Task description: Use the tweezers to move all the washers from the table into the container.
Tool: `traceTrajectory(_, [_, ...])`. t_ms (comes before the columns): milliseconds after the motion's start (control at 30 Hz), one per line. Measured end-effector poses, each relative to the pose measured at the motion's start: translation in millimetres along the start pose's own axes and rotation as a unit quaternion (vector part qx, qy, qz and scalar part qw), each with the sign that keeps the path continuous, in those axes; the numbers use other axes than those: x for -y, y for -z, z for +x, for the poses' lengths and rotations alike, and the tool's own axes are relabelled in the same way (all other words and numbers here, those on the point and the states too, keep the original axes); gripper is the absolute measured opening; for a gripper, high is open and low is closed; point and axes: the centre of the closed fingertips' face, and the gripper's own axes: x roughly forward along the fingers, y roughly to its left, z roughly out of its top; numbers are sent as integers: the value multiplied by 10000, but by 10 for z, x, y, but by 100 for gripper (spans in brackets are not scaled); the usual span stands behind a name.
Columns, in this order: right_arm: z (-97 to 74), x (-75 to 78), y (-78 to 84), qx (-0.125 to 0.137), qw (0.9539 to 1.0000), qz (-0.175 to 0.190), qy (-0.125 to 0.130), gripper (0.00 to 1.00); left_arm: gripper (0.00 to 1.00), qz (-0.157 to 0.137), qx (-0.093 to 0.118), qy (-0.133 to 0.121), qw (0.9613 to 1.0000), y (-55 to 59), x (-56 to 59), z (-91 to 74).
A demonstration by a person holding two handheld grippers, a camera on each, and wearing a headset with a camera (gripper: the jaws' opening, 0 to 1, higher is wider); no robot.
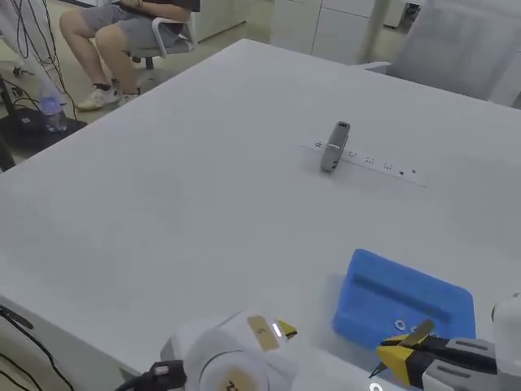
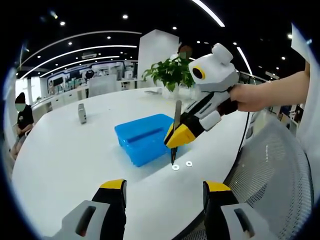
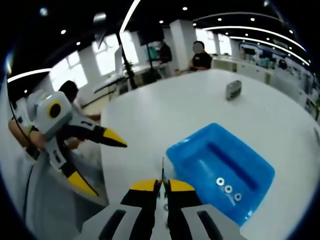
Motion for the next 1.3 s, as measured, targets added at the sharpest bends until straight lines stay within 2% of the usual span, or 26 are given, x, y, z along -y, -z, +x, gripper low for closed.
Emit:
traceTrajectory(100, [29,14,75,-95,10000,3,21,4,61,13,-15,9,10000,5,3,2])
traceTrajectory(400, [27,77,152,-163,9998,39,127,4,61,6,-24,11,10000,0,10,-11])
traceTrajectory(1033, [15,-52,175,-101,9998,43,136,4,61,21,-41,25,10000,14,9,2])
traceTrajectory(1100, [22,-91,178,-108,9997,-171,132,5,61,21,-40,21,10000,13,8,1])
traceTrajectory(1167, [26,-131,185,-175,9982,-560,154,5,61,21,-35,20,10000,9,9,-1])
traceTrajectory(1267, [36,-162,193,-262,9937,-1068,195,4,61,26,-39,19,10000,12,10,0])
traceTrajectory(1300, [39,-183,203,-323,9910,-1278,232,4,61,35,-42,21,10000,14,10,3])
